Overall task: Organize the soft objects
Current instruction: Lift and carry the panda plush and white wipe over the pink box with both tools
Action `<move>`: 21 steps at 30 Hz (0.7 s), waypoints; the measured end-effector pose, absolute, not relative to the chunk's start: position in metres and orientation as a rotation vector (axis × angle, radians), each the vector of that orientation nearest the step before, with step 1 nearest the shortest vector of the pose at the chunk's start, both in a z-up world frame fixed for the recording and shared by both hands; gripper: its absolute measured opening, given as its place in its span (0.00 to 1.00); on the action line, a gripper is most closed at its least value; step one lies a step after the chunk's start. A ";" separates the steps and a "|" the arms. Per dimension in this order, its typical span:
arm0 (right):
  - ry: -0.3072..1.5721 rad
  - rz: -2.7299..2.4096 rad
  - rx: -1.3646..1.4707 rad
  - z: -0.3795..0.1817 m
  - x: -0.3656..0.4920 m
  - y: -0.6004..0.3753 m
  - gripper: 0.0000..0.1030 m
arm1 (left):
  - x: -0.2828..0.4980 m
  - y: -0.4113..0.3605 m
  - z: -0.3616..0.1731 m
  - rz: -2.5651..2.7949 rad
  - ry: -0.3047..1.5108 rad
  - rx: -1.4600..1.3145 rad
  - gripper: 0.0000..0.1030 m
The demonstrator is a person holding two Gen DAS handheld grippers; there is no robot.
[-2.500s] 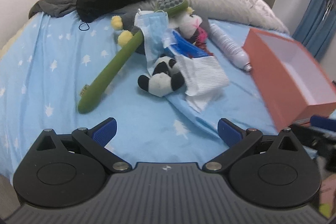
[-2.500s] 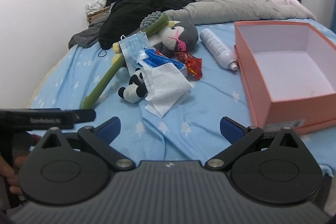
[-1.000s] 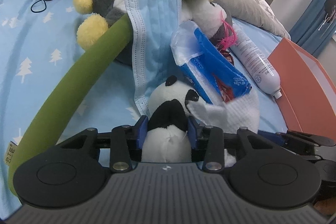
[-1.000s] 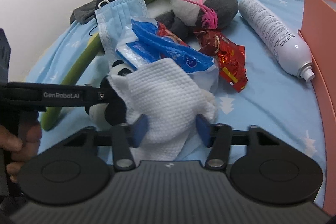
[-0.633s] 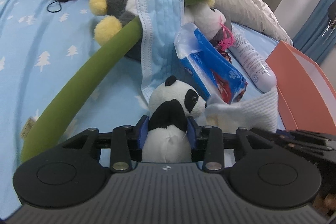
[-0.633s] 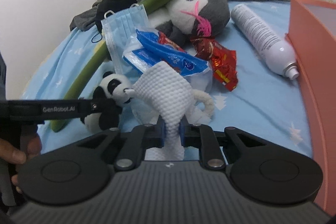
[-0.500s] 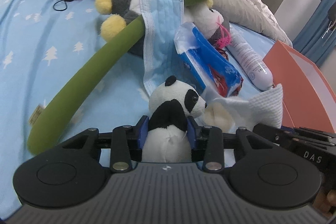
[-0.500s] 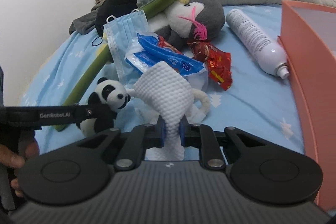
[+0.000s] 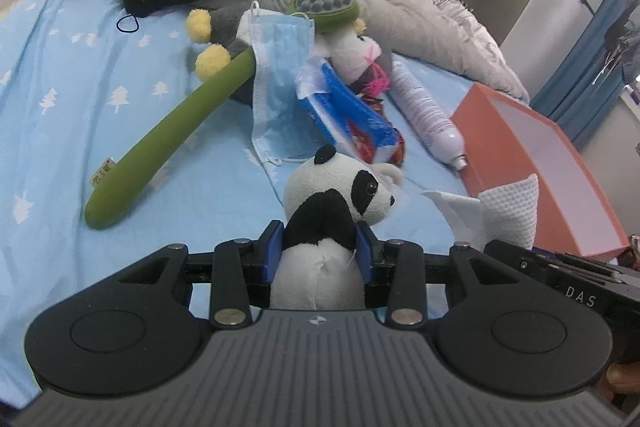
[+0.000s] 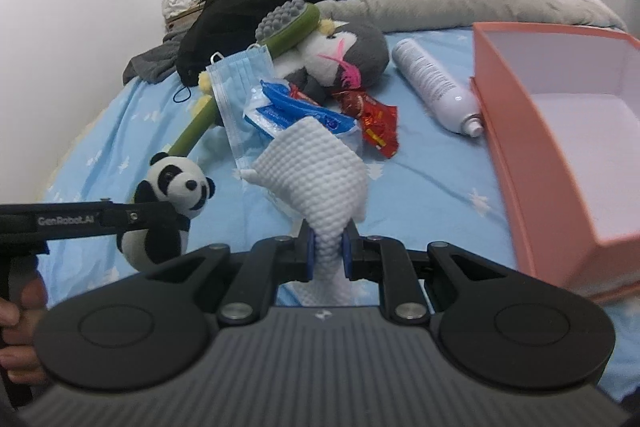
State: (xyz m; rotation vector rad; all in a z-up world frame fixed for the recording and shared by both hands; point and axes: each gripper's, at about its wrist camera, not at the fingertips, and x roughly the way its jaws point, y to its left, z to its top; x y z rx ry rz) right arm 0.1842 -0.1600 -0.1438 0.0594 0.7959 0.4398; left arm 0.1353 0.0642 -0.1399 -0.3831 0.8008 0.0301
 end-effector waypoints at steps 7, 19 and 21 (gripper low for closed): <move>0.771 0.416 0.065 -0.123 0.158 -0.177 0.17 | 0.105 0.054 -0.117 0.026 0.785 -0.417 0.43; 0.722 0.339 0.128 -0.100 0.177 -0.199 0.17 | 0.132 0.033 -0.098 -0.034 0.770 -0.430 0.43; 0.716 0.324 0.126 -0.098 0.189 -0.201 0.17 | 0.151 0.032 -0.096 -0.040 0.771 -0.434 0.43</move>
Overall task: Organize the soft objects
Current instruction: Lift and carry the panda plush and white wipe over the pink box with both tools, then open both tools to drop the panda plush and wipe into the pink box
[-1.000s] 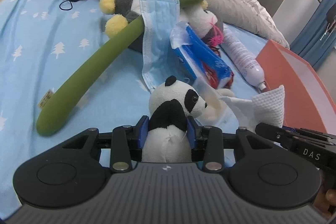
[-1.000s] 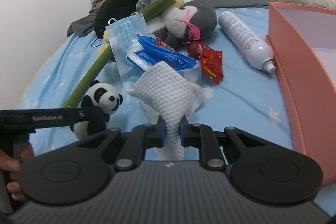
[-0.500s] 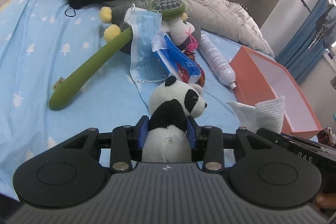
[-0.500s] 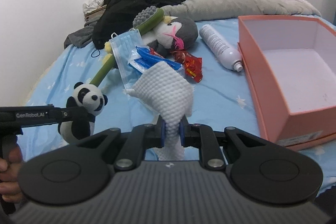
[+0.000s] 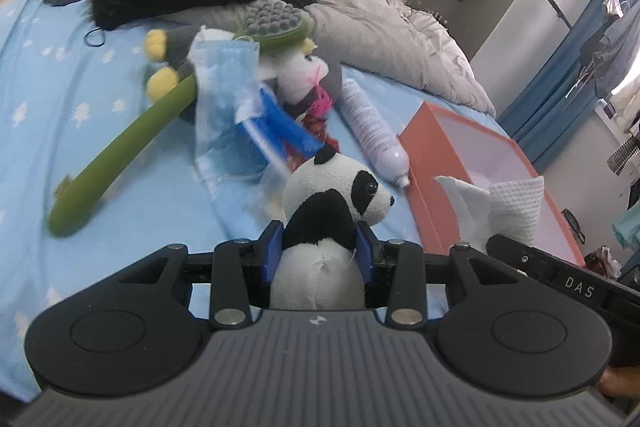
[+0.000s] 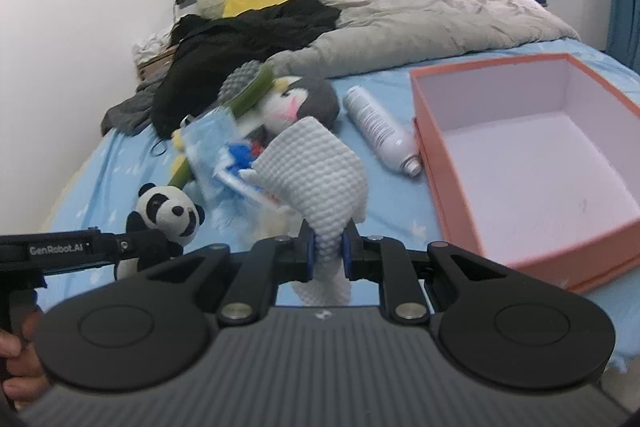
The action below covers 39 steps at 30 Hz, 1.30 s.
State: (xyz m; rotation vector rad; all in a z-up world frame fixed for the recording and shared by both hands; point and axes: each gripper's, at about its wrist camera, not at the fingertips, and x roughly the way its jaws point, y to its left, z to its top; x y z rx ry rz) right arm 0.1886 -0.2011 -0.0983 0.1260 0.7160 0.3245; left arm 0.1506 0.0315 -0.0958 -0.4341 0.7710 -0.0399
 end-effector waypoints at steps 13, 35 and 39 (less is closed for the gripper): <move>0.750 0.190 0.182 -0.054 0.292 -0.238 0.17 | 0.302 -0.006 -0.046 -0.169 0.820 -0.420 0.43; 0.749 -0.060 0.205 -0.056 0.286 -0.350 0.17 | 0.358 -0.170 -0.042 -0.424 0.825 -0.267 0.43; 0.807 -0.070 0.231 -0.075 0.292 -0.367 0.17 | 0.368 -0.196 -0.057 -0.442 0.888 -0.238 0.43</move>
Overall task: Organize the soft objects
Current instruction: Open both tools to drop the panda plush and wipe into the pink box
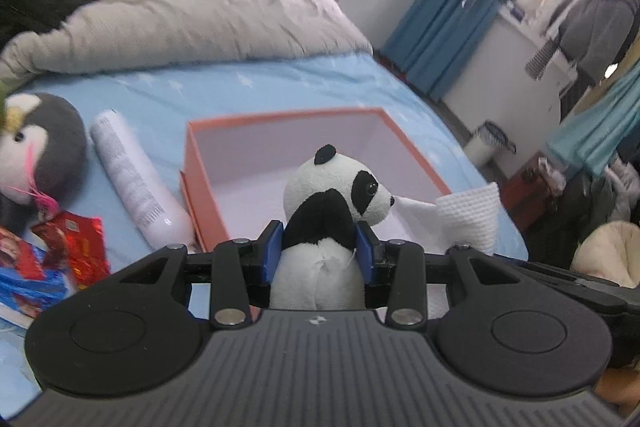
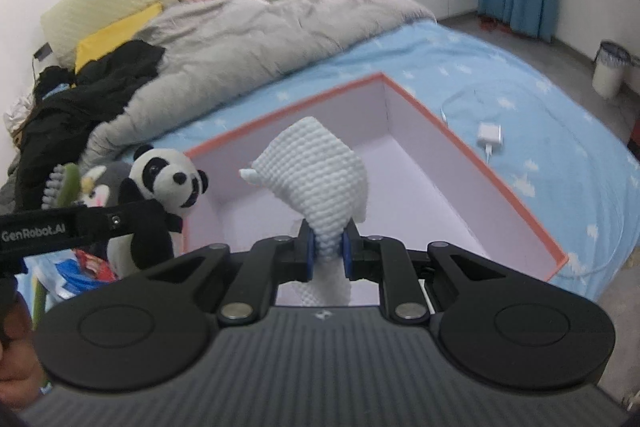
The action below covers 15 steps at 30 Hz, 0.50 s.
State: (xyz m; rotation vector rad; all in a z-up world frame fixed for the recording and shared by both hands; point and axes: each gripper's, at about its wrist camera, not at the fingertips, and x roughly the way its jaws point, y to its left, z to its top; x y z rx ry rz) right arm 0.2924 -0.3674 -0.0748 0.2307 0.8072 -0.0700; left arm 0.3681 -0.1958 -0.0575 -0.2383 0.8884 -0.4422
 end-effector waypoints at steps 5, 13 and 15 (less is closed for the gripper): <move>0.879 -0.082 0.255 -0.102 0.302 -0.383 0.17 | 0.382 -0.224 -0.083 -0.462 0.956 -0.195 0.43; 0.943 -0.074 0.288 -0.129 0.305 -0.396 0.23 | 0.395 -0.243 -0.112 -0.450 1.033 -0.164 0.48; 0.950 -0.078 0.301 -0.130 0.306 -0.399 0.39 | 0.392 -0.242 -0.110 -0.459 1.025 -0.171 0.54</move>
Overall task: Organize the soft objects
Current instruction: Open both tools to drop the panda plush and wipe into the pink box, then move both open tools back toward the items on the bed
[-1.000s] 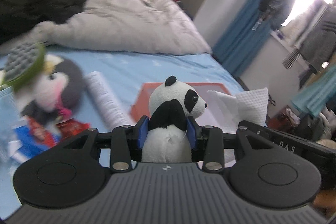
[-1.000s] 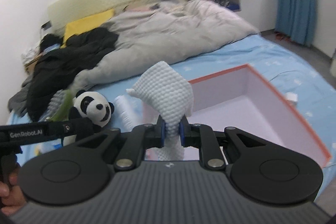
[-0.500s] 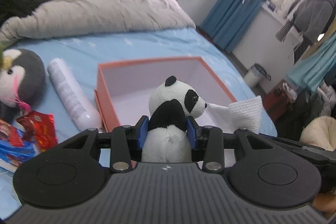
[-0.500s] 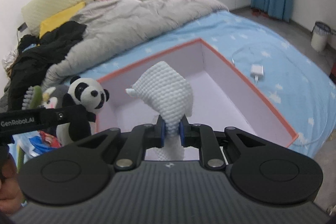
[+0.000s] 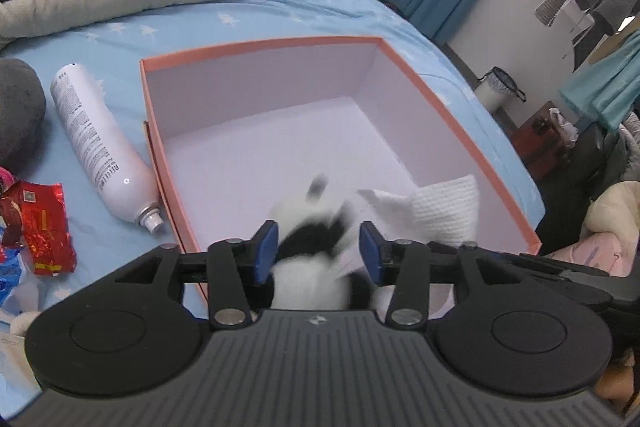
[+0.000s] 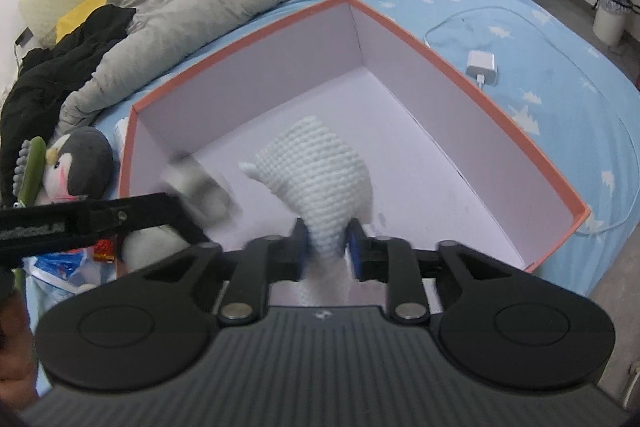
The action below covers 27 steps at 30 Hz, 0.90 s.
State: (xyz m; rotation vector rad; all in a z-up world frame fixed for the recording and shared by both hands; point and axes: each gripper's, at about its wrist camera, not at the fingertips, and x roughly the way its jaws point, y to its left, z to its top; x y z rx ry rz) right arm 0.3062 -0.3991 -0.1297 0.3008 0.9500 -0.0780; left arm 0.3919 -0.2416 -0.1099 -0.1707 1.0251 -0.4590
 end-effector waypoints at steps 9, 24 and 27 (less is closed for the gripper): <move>0.853 -0.068 0.306 -0.092 0.281 -0.396 0.43 | 0.355 -0.228 -0.059 -0.459 0.925 -0.147 0.57; 0.623 0.058 0.277 -0.001 0.199 -0.339 0.43 | 0.230 -0.139 0.034 -0.382 0.711 -0.173 0.57; 0.592 0.103 0.271 0.008 0.183 -0.322 0.43 | 0.202 -0.114 0.044 -0.344 0.682 -0.177 0.57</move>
